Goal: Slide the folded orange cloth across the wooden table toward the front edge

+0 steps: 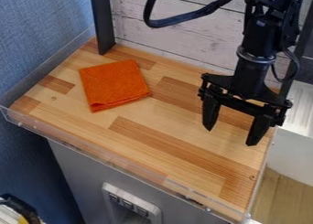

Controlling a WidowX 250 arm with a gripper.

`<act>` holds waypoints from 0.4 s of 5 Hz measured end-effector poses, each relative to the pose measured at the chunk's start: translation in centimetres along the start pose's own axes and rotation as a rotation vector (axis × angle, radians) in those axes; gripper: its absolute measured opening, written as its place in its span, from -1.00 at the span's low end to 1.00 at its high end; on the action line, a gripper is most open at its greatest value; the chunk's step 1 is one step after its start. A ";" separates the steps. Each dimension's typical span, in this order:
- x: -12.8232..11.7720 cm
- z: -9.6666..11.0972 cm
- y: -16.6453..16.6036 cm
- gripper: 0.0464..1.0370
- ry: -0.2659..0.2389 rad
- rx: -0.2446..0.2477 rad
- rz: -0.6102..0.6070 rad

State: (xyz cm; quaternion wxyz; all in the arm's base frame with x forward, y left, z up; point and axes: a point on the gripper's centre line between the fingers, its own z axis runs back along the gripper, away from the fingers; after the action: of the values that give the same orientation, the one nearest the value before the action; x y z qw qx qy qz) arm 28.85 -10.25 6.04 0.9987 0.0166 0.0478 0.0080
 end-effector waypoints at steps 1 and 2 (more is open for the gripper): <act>0.5 -0.3 1.3 0.92 -0.007 -0.009 0.074; 1.3 -1.1 4.9 0.92 -0.018 -0.026 0.209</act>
State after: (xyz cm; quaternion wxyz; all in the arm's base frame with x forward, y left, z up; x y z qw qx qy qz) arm 29.97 -5.31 5.02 0.9929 0.0087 0.0366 0.1128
